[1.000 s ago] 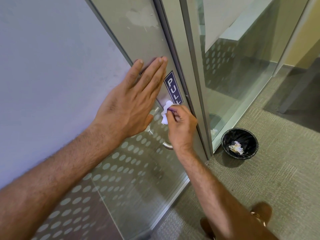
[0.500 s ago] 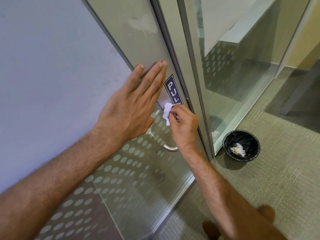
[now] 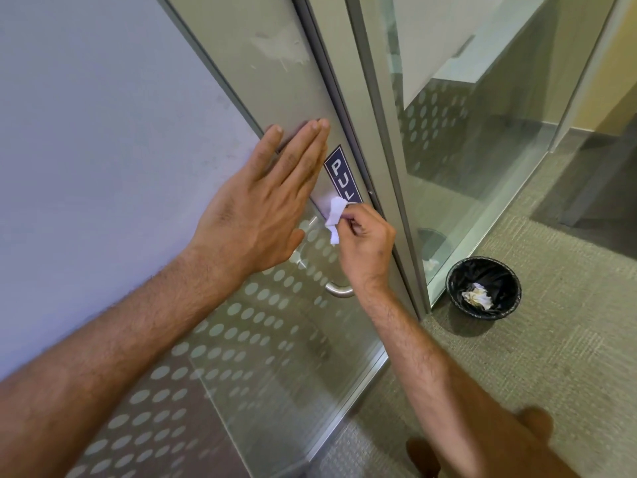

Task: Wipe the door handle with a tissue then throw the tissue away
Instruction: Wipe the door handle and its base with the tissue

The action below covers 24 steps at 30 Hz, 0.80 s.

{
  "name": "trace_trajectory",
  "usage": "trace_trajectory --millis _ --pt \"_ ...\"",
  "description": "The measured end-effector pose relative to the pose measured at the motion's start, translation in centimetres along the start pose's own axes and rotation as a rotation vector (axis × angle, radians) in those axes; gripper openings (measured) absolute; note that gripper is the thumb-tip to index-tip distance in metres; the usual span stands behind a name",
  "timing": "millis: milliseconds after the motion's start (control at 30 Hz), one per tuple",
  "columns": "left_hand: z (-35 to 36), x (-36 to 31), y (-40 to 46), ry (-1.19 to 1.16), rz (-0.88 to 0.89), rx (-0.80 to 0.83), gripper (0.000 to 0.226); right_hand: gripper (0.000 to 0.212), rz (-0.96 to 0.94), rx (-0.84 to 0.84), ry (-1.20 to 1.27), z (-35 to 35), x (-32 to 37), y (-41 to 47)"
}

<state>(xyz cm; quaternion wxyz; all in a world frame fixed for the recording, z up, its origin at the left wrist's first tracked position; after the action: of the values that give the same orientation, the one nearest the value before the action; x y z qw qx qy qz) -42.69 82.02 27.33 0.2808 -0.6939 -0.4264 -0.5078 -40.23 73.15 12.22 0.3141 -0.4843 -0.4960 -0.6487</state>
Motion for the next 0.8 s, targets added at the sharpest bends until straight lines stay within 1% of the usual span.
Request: trace_trajectory --millis 67,100,233,333,400,467,567,600,667,733,800 --pt "-0.1 0.1 0.0 -0.004 -0.005 0.02 0.112 0.019 0.113 -0.017 0.014 -0.5 -0.8 0.2" --pt "-0.1 0.0 0.0 -0.008 -0.002 0.024 0.112 0.018 0.122 -0.029 0.032 -0.6 -0.6 0.4" --pt "0.0 -0.1 0.0 -0.01 0.011 0.011 0.111 0.016 0.017 -0.092 0.145 0.1 2.4 1.3" --pt "0.1 -0.2 -0.1 0.005 0.012 0.008 0.109 0.012 -0.101 -0.091 0.09 0.9 3.4 1.6" --pt "0.1 -0.3 -0.1 -0.001 0.02 -0.009 0.107 0.008 -0.134 -0.083 0.027 0.8 3.0 1.1" --pt "0.3 -0.3 0.0 -0.004 0.019 -0.012 0.106 0.012 -0.07 -0.068 -0.011 0.7 1.6 0.4" --pt "0.3 -0.3 0.0 -0.008 0.007 0.009 0.109 0.017 0.138 0.0 -0.03 0.0 -1.1 -0.8" --pt "0.3 -0.3 0.0 -0.009 0.007 0.015 0.11 0.016 0.168 0.024 -0.036 -0.3 -1.5 -0.8" --pt "0.3 -0.3 0.0 -0.015 0.012 0.024 0.111 0.015 0.142 0.043 -0.045 -0.8 -1.2 -0.2" --pt "0.2 -0.2 0.0 -0.026 0.012 0.021 0.111 0.015 0.058 0.038 -0.05 -1.6 0.0 1.0" --pt "0.2 -0.1 0.1 -0.035 0.007 0.028 0.111 0.015 0.017 0.051 0.023 -2.6 0.9 2.5"
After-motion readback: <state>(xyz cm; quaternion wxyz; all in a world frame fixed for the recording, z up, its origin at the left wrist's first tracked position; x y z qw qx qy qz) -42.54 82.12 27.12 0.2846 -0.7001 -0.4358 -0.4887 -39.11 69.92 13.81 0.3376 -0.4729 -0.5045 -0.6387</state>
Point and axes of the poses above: each hand's wrist, its own y-axis towards the middle knuckle, its own z-axis out of the palm, x = y × z, the point moved 5 cm from there along y, towards the middle knuckle, and after that the axes turned 5 degrees about -z, right-handed, at the moved point
